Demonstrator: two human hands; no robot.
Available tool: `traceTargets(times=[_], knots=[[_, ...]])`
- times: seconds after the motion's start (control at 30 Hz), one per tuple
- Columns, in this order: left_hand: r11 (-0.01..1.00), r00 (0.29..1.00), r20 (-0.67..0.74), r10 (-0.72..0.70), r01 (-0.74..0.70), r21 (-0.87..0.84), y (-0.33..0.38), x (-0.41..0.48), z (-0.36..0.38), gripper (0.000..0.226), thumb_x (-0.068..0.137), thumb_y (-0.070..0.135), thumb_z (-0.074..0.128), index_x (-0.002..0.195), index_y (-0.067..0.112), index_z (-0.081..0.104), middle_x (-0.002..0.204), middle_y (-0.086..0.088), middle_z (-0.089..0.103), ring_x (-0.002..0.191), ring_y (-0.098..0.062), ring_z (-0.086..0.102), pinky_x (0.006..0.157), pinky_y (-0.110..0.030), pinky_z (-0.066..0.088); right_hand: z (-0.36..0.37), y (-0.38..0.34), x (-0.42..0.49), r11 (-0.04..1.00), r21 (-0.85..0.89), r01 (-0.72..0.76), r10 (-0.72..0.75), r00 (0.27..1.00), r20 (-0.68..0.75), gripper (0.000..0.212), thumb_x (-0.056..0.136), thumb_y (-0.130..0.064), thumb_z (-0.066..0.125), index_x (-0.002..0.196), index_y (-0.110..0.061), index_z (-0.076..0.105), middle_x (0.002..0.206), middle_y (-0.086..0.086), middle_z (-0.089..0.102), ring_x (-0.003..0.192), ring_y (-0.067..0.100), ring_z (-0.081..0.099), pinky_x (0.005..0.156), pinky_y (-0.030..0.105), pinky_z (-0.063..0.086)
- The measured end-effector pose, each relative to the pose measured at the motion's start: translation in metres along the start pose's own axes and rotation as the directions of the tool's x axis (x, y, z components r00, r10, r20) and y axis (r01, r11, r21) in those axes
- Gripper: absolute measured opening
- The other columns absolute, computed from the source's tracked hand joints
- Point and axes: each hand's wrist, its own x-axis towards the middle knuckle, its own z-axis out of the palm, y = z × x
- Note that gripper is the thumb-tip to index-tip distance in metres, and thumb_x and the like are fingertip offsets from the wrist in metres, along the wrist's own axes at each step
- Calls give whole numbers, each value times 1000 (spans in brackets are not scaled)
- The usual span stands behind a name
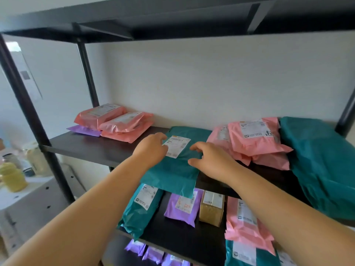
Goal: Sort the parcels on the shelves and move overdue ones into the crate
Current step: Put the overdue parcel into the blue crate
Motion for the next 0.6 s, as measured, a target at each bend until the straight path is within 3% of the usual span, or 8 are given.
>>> traceTargets(times=[0.2, 0.33, 0.47, 0.6], knots=[[984, 996, 12, -92, 89, 153, -8, 21, 15, 46, 94, 30, 50, 139, 19, 47, 137, -9, 53, 120, -29, 53, 91, -36, 47, 11, 11, 21, 994, -98, 37, -37, 999, 9, 43, 93, -37, 62, 133, -24, 55, 135, 3, 54, 104, 18, 61, 85, 30, 47], [975, 987, 46, -153, 143, 170, -12, 30, 17, 43, 94, 37, 48, 131, 15, 52, 126, -9, 60, 106, -29, 58, 78, -34, 48, 15, 11, 27, 994, -105, 29, -28, 999, 15, 42, 93, -38, 62, 131, -23, 56, 133, 2, 55, 105, 18, 61, 86, 29, 47], [984, 982, 68, -175, 173, 41, -13, 45, 8, 42, 93, 35, 55, 127, 10, 56, 121, -7, 62, 98, -24, 60, 82, -31, 49, 18, 9, 31, 990, -139, -3, 3, 1000, 2, 38, 93, -38, 62, 128, -25, 59, 125, -1, 59, 100, 16, 62, 86, 30, 49], [965, 967, 192, -170, 202, -164, -20, 58, 4, 36, 85, 32, 69, 102, 1, 65, 91, -8, 63, 73, -21, 56, 61, -29, 43, 22, 4, 31, 985, -158, -70, 68, 998, -17, 34, 89, -36, 65, 122, -27, 62, 116, -4, 62, 99, 14, 61, 85, 29, 49]])
